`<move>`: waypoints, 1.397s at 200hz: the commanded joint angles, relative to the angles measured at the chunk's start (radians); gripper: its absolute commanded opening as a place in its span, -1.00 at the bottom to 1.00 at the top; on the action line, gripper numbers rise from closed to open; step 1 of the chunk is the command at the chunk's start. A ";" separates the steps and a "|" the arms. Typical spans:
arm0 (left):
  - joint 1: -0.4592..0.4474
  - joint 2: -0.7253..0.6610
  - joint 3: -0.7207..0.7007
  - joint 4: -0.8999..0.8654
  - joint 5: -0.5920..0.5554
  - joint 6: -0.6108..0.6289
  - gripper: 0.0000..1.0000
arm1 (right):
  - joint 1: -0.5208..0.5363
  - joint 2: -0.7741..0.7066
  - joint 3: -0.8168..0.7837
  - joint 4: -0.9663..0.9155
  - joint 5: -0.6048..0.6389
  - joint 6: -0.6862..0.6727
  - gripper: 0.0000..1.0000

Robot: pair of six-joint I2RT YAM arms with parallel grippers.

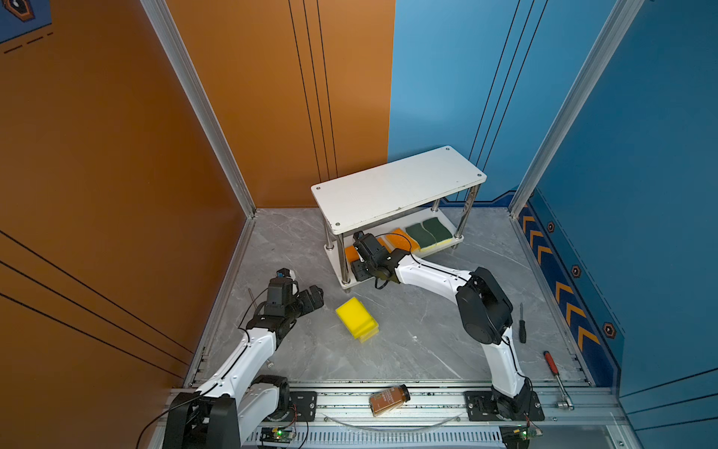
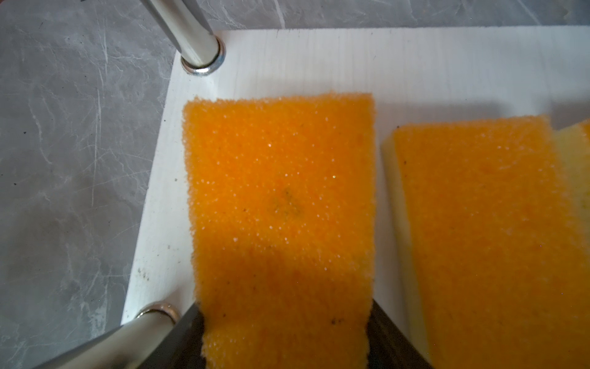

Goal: Arrange cleaning sponges on a shelf
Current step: Place the cleaning sponge at the shelf.

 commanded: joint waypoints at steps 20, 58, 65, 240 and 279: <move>0.010 -0.015 -0.009 -0.022 0.026 -0.001 0.96 | 0.001 0.018 0.008 0.002 0.022 0.023 0.37; 0.010 -0.022 -0.007 -0.024 0.037 -0.007 0.96 | 0.001 0.001 0.000 0.000 0.034 0.022 0.47; 0.010 -0.025 -0.008 -0.024 0.041 -0.008 0.96 | 0.001 -0.001 -0.002 0.000 0.036 0.022 0.51; 0.011 -0.044 -0.042 0.010 0.057 -0.023 0.96 | 0.002 -0.097 -0.048 -0.015 0.078 -0.003 0.90; 0.010 -0.048 -0.044 -0.011 0.040 -0.040 0.96 | 0.003 -0.134 -0.064 -0.045 0.077 -0.025 0.93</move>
